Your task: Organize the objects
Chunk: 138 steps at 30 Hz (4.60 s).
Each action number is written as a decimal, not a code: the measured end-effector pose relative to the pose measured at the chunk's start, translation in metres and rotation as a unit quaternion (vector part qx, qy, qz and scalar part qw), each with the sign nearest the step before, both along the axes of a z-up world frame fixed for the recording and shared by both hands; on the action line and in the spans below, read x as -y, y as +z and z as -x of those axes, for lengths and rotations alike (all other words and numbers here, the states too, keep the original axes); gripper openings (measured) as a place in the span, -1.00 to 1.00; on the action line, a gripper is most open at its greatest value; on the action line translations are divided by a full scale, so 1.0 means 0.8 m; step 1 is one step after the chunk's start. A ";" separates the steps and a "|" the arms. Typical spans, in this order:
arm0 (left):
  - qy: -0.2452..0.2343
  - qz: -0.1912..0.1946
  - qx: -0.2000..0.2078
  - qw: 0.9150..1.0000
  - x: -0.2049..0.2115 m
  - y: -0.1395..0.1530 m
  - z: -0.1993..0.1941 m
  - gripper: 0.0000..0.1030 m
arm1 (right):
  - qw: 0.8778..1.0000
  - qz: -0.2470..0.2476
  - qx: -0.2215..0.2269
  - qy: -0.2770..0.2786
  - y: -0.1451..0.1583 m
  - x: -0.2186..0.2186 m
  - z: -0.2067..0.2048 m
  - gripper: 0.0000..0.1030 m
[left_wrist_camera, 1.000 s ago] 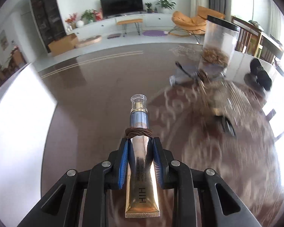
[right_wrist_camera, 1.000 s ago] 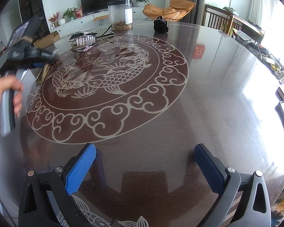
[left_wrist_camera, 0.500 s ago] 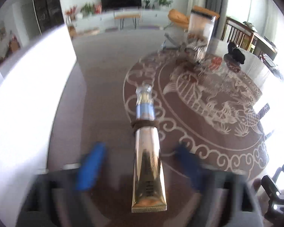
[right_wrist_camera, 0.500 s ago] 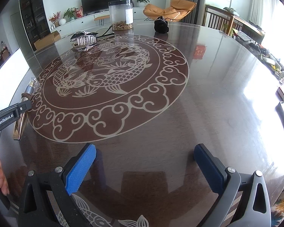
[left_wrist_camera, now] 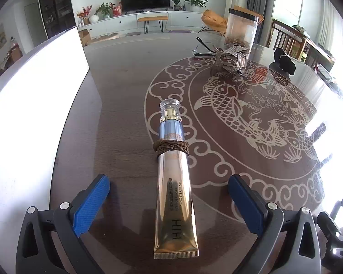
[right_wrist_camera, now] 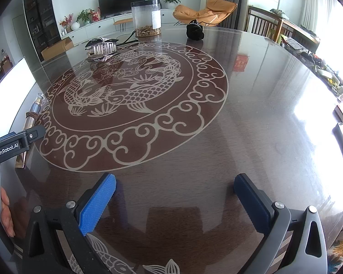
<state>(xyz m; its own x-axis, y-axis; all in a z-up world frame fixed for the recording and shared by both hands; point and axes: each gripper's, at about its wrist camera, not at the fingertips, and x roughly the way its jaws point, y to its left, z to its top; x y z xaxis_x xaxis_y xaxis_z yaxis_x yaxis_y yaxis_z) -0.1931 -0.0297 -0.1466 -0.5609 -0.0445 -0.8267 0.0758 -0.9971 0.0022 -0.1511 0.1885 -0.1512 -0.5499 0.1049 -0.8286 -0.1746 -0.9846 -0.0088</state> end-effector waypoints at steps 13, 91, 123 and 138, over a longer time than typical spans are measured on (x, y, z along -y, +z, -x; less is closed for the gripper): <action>0.000 0.000 0.000 1.000 0.001 0.000 0.000 1.00 | 0.986 0.029 0.013 0.165 0.041 0.065 0.212 1.00; -0.001 0.002 -0.002 1.000 0.005 -0.001 -0.003 1.00 | 0.998 -0.004 -0.012 0.054 -0.002 0.004 0.051 1.00; -0.002 0.002 -0.002 1.000 0.006 -0.001 -0.003 1.00 | 0.998 -0.004 -0.012 0.055 -0.002 0.004 0.051 1.00; -0.002 0.002 -0.002 1.000 0.006 -0.001 -0.002 1.00 | 0.998 -0.004 -0.012 0.055 -0.003 0.004 0.052 1.00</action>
<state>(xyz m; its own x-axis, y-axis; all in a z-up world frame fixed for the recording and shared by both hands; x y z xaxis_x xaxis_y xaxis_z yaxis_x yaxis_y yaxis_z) -0.1914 -0.0345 -0.1475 -0.5641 -0.0457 -0.8244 0.0720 -0.9974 0.0060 -0.1926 0.1856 -0.1535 -0.5780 0.0499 -0.8145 -0.0666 -0.9977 -0.0139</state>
